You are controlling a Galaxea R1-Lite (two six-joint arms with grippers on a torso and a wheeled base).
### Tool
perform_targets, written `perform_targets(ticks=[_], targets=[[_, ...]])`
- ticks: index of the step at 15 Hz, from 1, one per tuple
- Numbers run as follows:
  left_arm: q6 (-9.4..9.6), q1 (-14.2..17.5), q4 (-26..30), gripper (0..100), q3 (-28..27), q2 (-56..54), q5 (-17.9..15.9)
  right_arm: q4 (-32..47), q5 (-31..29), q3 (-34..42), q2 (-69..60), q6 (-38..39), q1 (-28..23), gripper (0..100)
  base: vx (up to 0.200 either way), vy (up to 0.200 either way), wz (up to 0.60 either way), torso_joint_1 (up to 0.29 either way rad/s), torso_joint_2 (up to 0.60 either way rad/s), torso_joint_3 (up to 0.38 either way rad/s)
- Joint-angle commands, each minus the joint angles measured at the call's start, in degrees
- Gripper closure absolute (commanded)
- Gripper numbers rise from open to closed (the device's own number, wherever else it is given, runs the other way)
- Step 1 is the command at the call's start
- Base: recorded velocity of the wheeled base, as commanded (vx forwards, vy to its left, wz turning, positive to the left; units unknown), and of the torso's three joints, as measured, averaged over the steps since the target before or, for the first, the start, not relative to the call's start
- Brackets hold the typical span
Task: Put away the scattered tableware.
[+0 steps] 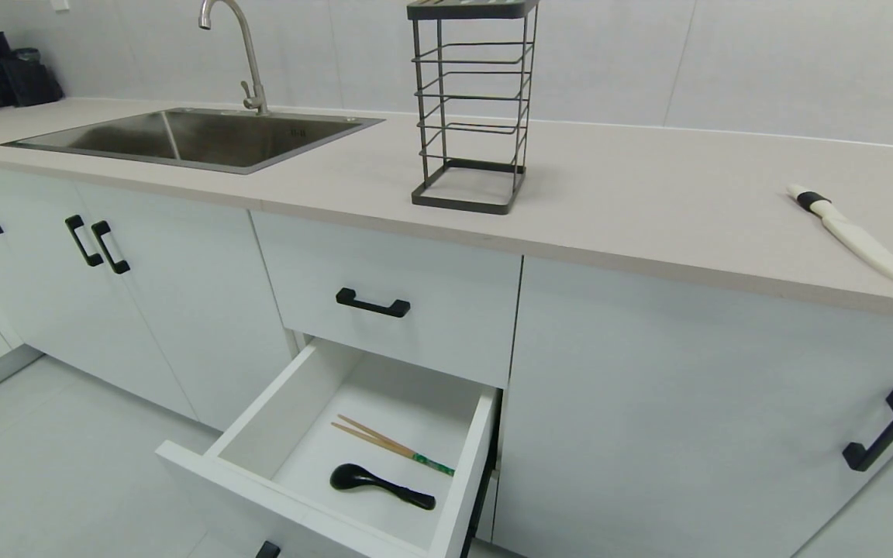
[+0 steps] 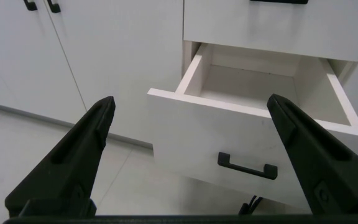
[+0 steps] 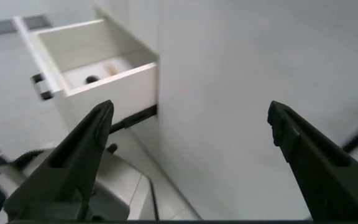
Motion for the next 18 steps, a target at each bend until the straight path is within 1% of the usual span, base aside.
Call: perform_targets(ticks=[1, 2, 3, 4, 5, 8, 11, 13, 14, 15, 16, 17, 18], targets=[[-0.01, 0.0, 0.0, 0, 0.0, 0.07, 0.01, 0.56, 1.46, 0.16, -7.24, 0.03, -11.98, 0, 0.0, 0.0, 0.0, 0.0, 0.0, 0.0], [-0.01, 0.0, 0.0, 0, 0.0, 0.07, 0.01, 0.47, 2.34, 0.16, -7.42, 0.12, -16.11, 0, 0.0, 0.0, 0.0, 0.0, 0.0, 0.0], [-0.01, 0.0, 0.0, 0, 0.0, 0.07, 0.01, 0.47, 2.6, 0.07, -7.59, 0.12, -18.04, 0, 0.0, 0.0, 0.0, 0.0, 0.0, 0.0], [0.17, 0.0, 0.0, 0, 0.0, 0.07, -0.08, 0.47, 4.18, -0.63, -8.56, 0.21, -23.49, 0, 0.0, 0.0, 0.0, 0.0, 0.0, 0.0], [0.17, 0.0, 0.0, 0, 0.0, 0.07, -0.08, 0.47, 4.62, -0.63, -9.61, 0.47, -24.81, 0, 0.0, 0.0, 0.0, 0.0, 0.0, 0.0], [0.08, 0.0, -0.09, 0, 0.0, 0.07, -0.08, -0.14, 3.92, 0.24, -14.62, 0.82, -25.16, 0, 0.0, 0.0, 0.0, 0.0, 0.0, 0.0], [0.08, 0.0, 0.0, 0, 0.0, 0.07, -0.08, -0.23, 4.36, -0.11, -15.85, 1.88, -30.09, 0, 0.0, 0.0, 0.0, 0.0, 0.0, 0.0], [0.08, 0.0, -0.09, 0, 0.0, 0.07, -0.17, -0.32, 4.01, 2.18, -17.44, 1.7, -30.0, 0, 0.0, 0.0, 0.0, 0.0, 0.0, 0.0], [0.08, 0.0, -0.09, 0, 0.0, 0.07, -0.17, 0.82, 3.3, 4.82, -19.98, 1.88, -29.47, 0, 0.0, 0.0, 0.0, 0.0, 0.0, 0.0], [-0.27, 0.0, -0.09, 0, 0.0, 0.07, -0.08, 4.08, 2.43, 4.82, -20.16, 2.67, -29.38, 0, 0.0, 0.0, 0.0, 0.0, 0.0, 0.0], [-0.36, 0.0, -0.09, 0, 0.0, 0.07, 0.01, 5.75, 1.63, 4.82, -20.16, 4.52, -29.38, 0, 0.0, 0.0, 0.0, 0.0, 0.0, 0.0], [-0.18, 0.0, -0.18, 0, 0.0, 0.07, -0.08, 11.37, 0.84, 4.82, -20.16, 6.1, -29.38, 0, 0.0, 0.0, 0.0, 0.0, 0.0, 0.0], [-0.18, 0.09, -0.44, 0, 0.0, 0.07, -0.08, 12.43, 0.49, 4.38, -20.16, 6.8, -29.38, 0, 0.0, 0.0, 0.0, 0.0, 0.0, 0.0]])
